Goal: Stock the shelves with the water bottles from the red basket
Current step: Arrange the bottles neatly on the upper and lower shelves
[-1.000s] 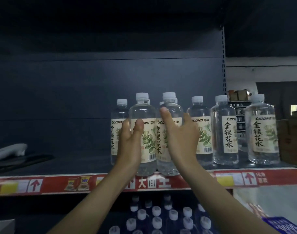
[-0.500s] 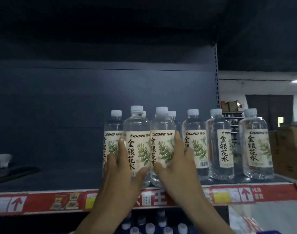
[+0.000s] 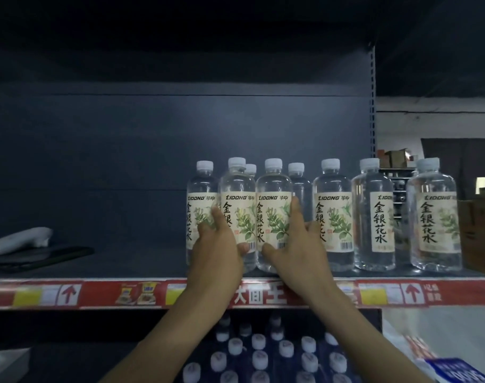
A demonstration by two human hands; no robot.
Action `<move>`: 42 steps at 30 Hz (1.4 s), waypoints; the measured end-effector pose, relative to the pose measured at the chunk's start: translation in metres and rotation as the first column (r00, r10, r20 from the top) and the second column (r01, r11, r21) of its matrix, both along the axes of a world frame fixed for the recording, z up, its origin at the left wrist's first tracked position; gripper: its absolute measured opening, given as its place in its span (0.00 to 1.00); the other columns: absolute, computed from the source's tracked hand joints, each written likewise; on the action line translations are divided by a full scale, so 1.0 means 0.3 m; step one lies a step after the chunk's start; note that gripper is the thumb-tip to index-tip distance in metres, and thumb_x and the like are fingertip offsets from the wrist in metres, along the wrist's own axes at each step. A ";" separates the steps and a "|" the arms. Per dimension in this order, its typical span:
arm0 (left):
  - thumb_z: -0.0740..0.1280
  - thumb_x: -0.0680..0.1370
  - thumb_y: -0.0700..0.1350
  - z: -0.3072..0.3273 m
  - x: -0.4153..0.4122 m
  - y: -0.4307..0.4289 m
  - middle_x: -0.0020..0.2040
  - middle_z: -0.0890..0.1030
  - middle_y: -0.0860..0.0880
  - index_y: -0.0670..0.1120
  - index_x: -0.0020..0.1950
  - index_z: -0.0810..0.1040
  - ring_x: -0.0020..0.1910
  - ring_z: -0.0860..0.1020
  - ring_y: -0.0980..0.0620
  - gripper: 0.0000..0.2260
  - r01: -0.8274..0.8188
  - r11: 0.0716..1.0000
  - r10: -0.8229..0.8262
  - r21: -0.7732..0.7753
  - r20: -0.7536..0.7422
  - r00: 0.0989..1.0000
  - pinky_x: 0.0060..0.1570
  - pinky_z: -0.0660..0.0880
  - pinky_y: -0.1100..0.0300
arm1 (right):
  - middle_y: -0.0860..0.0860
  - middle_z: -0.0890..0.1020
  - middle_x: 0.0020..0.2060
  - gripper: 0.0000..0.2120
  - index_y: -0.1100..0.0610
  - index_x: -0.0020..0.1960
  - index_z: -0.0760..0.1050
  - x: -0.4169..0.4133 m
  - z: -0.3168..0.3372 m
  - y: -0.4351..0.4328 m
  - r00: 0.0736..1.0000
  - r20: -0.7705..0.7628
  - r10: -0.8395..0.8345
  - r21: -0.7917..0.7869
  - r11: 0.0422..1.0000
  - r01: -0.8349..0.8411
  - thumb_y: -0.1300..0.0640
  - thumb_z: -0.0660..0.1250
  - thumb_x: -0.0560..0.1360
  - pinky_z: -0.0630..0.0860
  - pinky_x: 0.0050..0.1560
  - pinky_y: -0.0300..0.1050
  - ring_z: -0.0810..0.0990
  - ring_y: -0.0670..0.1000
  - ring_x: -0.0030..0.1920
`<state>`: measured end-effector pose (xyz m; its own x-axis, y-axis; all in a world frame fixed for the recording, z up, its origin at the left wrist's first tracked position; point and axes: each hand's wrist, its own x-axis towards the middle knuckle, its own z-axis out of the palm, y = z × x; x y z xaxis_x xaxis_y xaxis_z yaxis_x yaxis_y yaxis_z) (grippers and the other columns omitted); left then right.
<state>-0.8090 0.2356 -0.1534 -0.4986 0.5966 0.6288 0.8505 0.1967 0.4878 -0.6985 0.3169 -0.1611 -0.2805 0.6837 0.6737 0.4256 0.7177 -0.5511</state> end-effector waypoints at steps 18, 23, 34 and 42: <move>0.59 0.80 0.51 -0.514 -0.085 -0.720 0.69 0.67 0.36 0.41 0.77 0.57 0.69 0.66 0.36 0.29 -0.412 0.890 0.251 -0.194 -0.546 0.799 0.62 0.69 0.45 | 0.61 0.64 0.69 0.30 0.55 0.78 0.57 -0.103 -0.394 -0.618 0.875 0.477 0.082 0.246 0.943 -0.223 0.48 0.61 0.80 0.75 0.58 0.57 0.69 0.63 0.64; 0.59 0.77 0.50 -0.972 -0.111 -1.207 0.64 0.71 0.34 0.40 0.76 0.60 0.63 0.69 0.33 0.30 -0.525 0.740 0.391 -0.420 -0.367 0.844 0.57 0.70 0.43 | 0.60 0.61 0.71 0.28 0.54 0.78 0.58 -0.230 -0.810 -0.963 0.678 0.608 0.413 -0.067 0.878 -0.474 0.51 0.60 0.80 0.73 0.63 0.55 0.67 0.62 0.68; 0.64 0.72 0.35 -1.833 0.058 -1.854 0.64 0.71 0.37 0.44 0.74 0.62 0.62 0.72 0.36 0.31 -0.249 0.648 0.723 -0.720 0.478 0.498 0.62 0.70 0.48 | 0.61 0.73 0.66 0.20 0.61 0.67 0.70 -0.412 -1.607 -1.529 0.063 0.606 0.793 -0.747 0.595 -0.297 0.57 0.62 0.77 0.77 0.59 0.49 0.76 0.61 0.62; 0.72 0.67 0.35 -2.202 0.264 -1.795 0.59 0.76 0.43 0.45 0.72 0.63 0.59 0.73 0.44 0.35 -0.211 0.777 0.628 -0.593 0.755 0.191 0.43 0.64 0.65 | 0.60 0.74 0.67 0.26 0.57 0.74 0.63 -0.375 -1.987 -1.637 -0.074 0.576 0.814 -0.811 0.558 -0.174 0.65 0.61 0.77 0.73 0.58 0.47 0.74 0.60 0.65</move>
<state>-0.7298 -0.3030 -0.8139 -0.8241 0.1216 -0.5532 -0.3467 0.6641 0.6624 -0.8111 -0.1742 -0.7571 -0.7599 0.0447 -0.6485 0.3844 0.8354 -0.3928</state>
